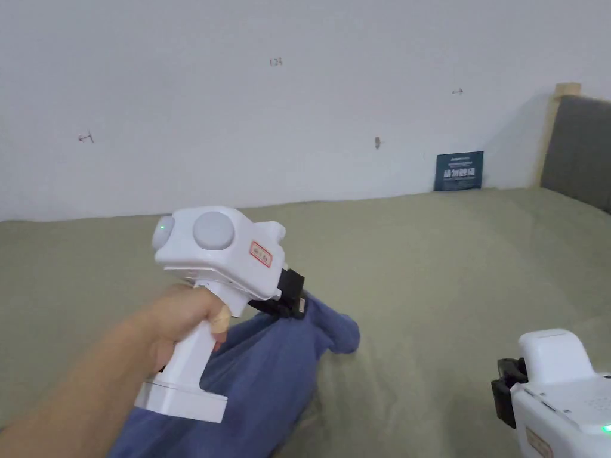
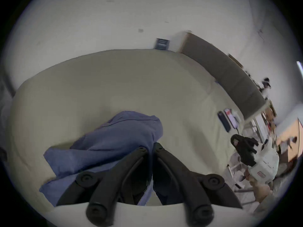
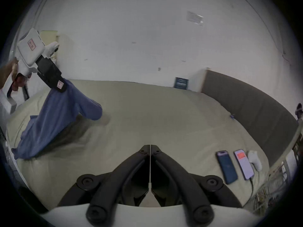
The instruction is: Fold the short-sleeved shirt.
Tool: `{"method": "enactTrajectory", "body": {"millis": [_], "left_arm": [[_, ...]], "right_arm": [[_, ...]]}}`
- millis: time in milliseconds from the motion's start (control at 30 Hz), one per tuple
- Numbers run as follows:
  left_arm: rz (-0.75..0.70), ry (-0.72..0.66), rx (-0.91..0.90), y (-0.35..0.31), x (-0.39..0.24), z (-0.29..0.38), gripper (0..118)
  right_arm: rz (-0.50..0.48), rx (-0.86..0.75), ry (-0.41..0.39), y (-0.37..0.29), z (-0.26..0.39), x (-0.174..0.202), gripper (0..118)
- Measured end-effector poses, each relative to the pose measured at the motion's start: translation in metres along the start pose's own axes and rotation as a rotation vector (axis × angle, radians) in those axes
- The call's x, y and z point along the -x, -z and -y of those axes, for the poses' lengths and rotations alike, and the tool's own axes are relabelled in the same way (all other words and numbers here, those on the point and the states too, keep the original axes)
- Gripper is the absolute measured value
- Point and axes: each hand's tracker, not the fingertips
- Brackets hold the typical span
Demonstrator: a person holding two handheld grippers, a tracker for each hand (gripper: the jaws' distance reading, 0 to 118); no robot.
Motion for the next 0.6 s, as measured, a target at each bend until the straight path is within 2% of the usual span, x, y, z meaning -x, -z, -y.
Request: {"method": "enactTrajectory", "body": {"millis": [100,200,333,367,400,433,467,533,600], "left_arm": [[0.11,0.089,0.038,0.036,-0.053,-0.004,5],[0.159,0.13,0.101,0.071,-0.087,0.004,5],[0.19,0.128,0.14,0.116,-0.094,0.018,5],[0.191,0.095,0.159,0.124,-0.09,0.022,9],[0.185,0.064,0.167,0.133,-0.089,0.023,27],[0.173,0.031,0.153,0.136,-0.083,0.026,63],[0.158,0.002,0.144,0.137,-0.075,0.028,105],[0.092,-0.049,0.172,0.135,-0.066,0.03,113],[0.098,-0.067,0.164,0.113,-0.046,0.028,110]], "right_arm": [[0.035,0.012,0.044,-0.01,0.006,-0.029,1],[0.075,0.021,0.043,-0.013,0.015,-0.047,1],[0.103,0.047,0.067,-0.009,0.023,-0.057,1],[0.101,0.05,0.072,-0.007,0.024,-0.057,1],[0.102,0.05,0.074,-0.006,0.025,-0.056,1],[0.104,0.051,0.076,-0.004,0.026,-0.054,1],[0.104,0.052,0.077,-0.003,0.026,-0.052,2],[0.088,0.059,0.081,-0.001,0.024,-0.048,2],[0.059,0.061,0.09,0.0,0.022,-0.044,2]]}}
